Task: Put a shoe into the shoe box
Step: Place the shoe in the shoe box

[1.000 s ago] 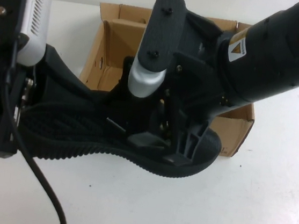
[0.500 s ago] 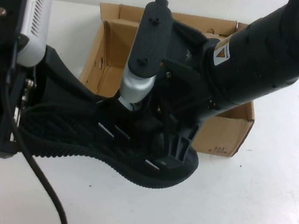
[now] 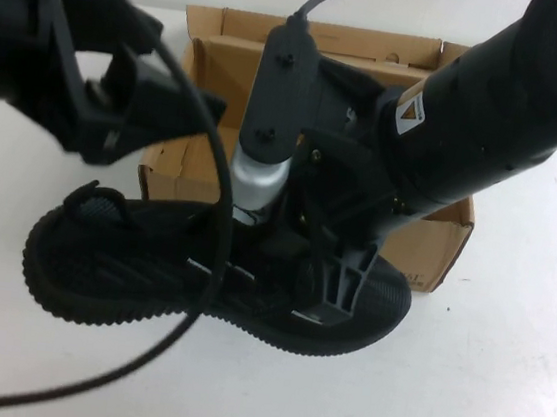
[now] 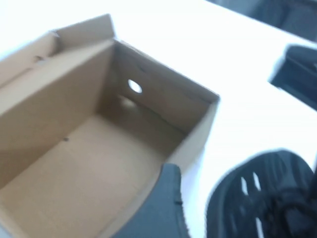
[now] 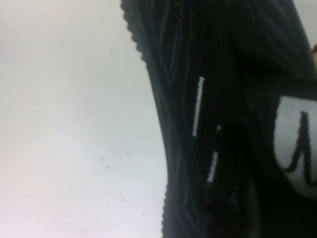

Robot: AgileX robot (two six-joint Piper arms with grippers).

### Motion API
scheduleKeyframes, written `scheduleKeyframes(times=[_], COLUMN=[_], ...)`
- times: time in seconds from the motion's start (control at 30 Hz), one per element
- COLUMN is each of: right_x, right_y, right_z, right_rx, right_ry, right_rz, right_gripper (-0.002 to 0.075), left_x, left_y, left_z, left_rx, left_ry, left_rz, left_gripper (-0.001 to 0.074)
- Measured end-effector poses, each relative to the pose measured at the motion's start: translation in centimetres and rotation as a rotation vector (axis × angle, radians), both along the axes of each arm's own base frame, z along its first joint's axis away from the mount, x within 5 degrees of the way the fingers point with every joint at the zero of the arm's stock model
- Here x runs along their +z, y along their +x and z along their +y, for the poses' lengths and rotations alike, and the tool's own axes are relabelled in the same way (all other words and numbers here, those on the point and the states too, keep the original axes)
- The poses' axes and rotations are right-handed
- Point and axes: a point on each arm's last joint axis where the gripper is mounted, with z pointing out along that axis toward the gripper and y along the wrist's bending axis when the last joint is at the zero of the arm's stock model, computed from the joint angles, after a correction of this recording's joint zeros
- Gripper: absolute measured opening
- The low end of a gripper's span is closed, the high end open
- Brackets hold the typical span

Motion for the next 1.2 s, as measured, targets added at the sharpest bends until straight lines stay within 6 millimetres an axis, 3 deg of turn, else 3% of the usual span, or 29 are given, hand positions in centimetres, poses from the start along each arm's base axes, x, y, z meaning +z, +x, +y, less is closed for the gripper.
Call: scheduleKeyframes(times=[0.1,0.17,0.27,0.33,0.43,0.53,0.67,0.83,1.2], right_x=[-0.4,-0.9,-1.4,-1.3,-0.4,0.5,0.2,-2.3,-6.9], right_y=[0.7,1.8,4.1,5.9,8.4,10.6,13.1,16.3,20.9], right_z=[-0.2,-0.7,-2.3,-3.5,-4.6,-4.6,-3.7,-2.0,0.2], right_rx=[-0.023,-0.06,-0.145,-0.204,-0.26,-0.284,-0.281,-0.216,-0.228], right_ry=[-0.016,-0.026,-0.034,-0.035,-0.029,-0.044,-0.089,-0.148,-0.161], right_rz=[0.006,0.018,0.021,0.002,-0.05,-0.124,-0.181,-0.216,-0.266], right_gripper=[0.002,0.002,0.002,0.002,0.002,0.0019,0.0019,0.0018,0.0017], left_x=[0.2,0.2,-0.2,-0.6,-1.1,-1.6,-3.3,-5.1,-5.2], left_y=[0.6,1.1,1.6,1.7,1.8,1.8,1.8,1.8,1.8], left_z=[0.3,0.8,1.5,2.1,2.7,3.1,3.1,3.1,3.1], left_rx=[0.098,0.177,0.277,0.333,0.395,0.446,0.468,0.476,0.478], left_ry=[-0.031,-0.033,0.011,0.059,0.113,0.126,0.138,0.156,0.155], left_rz=[0.005,0.008,0.028,0.046,0.083,0.118,0.185,0.238,0.239], left_gripper=[0.0648,0.0591,0.0384,0.0181,0.0052,0.0019,0.0006,0.0003,0.0002])
